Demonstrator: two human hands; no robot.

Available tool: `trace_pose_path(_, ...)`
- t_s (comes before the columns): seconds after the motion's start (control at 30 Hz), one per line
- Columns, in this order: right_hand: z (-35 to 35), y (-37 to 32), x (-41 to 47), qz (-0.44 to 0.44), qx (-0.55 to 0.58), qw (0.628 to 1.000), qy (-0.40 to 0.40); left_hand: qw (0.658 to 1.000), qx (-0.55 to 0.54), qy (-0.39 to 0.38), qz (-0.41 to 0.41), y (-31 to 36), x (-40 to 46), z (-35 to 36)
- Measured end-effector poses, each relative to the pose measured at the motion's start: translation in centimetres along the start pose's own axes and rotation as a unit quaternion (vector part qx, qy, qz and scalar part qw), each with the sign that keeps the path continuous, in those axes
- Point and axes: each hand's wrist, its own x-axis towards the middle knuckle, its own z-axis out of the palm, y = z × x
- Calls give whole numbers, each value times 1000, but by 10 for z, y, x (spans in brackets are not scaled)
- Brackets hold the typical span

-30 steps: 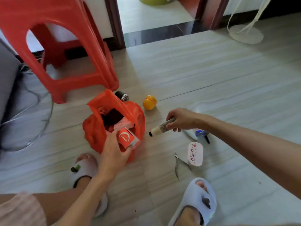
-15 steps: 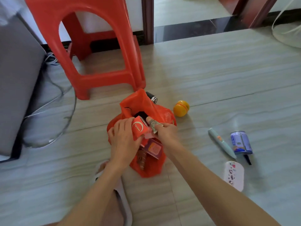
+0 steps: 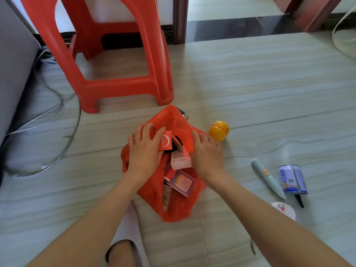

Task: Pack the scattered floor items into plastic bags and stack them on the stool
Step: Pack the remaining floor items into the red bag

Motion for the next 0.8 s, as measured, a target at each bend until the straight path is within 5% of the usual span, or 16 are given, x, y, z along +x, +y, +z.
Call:
trace_pose_path(0.17, -8, 12, 8, 88, 154, 983, 47, 990, -124, -43, -49, -8, 8, 4)
trace_pose_path(0.27, -19, 23, 13, 104, 212, 967, 99, 979, -200, 11, -38, -16, 8, -9)
trace_pose_path(0.4, -34, 35, 16, 89, 226, 961, 134, 984, -149, 78, -54, -38, 9, -30)
trace_pose_path(0.6, -59, 39, 5, 49, 169, 980, 95, 997, 43, 49, -46, -33, 4, -57)
trace_pose_path(0.8, -90, 87, -31, -107, -76, 990, 57, 992, 55, 44, 103, 21, -9, -78)
